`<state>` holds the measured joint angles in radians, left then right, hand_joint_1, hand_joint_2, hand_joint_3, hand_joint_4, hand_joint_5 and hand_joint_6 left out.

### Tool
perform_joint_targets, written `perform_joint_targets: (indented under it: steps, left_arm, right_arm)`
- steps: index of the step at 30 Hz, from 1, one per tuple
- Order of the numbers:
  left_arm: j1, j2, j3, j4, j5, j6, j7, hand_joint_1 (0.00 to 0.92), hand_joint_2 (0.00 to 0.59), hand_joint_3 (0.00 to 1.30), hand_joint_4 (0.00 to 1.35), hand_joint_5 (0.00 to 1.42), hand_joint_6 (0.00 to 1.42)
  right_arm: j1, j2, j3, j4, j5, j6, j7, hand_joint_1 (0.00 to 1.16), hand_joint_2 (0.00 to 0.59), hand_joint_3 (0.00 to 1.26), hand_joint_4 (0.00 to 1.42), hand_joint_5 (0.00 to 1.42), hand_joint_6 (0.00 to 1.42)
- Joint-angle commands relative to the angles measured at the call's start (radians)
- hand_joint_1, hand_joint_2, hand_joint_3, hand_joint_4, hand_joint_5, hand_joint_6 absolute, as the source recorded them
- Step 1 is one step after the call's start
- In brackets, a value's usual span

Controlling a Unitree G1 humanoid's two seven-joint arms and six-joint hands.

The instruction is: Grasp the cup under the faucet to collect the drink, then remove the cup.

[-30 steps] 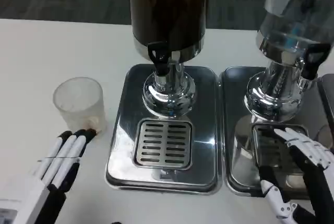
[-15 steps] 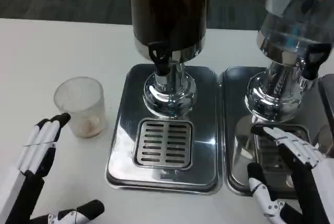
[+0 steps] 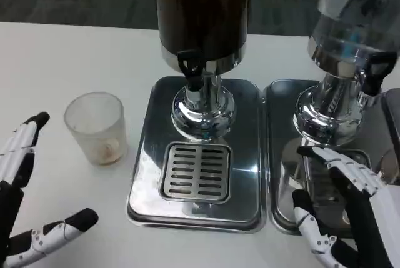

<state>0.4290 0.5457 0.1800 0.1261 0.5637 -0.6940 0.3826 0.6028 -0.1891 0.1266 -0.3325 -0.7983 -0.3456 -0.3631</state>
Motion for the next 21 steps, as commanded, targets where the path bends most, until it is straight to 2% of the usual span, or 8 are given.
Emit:
perform_joint_targets:
  steps: [1,11,21]
  left_arm:
    - [-0.043,-0.003,0.001,0.038,-0.009,0.030,-0.011,0.000,0.031,0.00,0.00,0.05,0.28]
    - [-0.142,0.021,0.005,0.169,-0.072,0.042,-0.036,0.029,0.016,0.01,0.00,0.07,0.32]
    - [-0.302,0.048,-0.054,0.348,-0.111,0.001,-0.100,0.036,0.002,0.01,0.00,0.09,0.32]
  right_arm:
    - [-0.007,-0.016,-0.012,0.034,0.020,-0.012,-0.019,0.30,0.415,0.28,0.23,0.22,0.21]
    - [-0.024,-0.033,-0.013,0.033,0.028,-0.010,-0.012,0.30,0.415,0.28,0.23,0.22,0.21]
    - [-0.035,-0.043,-0.012,0.041,0.032,-0.013,-0.014,0.30,0.415,0.29,0.25,0.23,0.23]
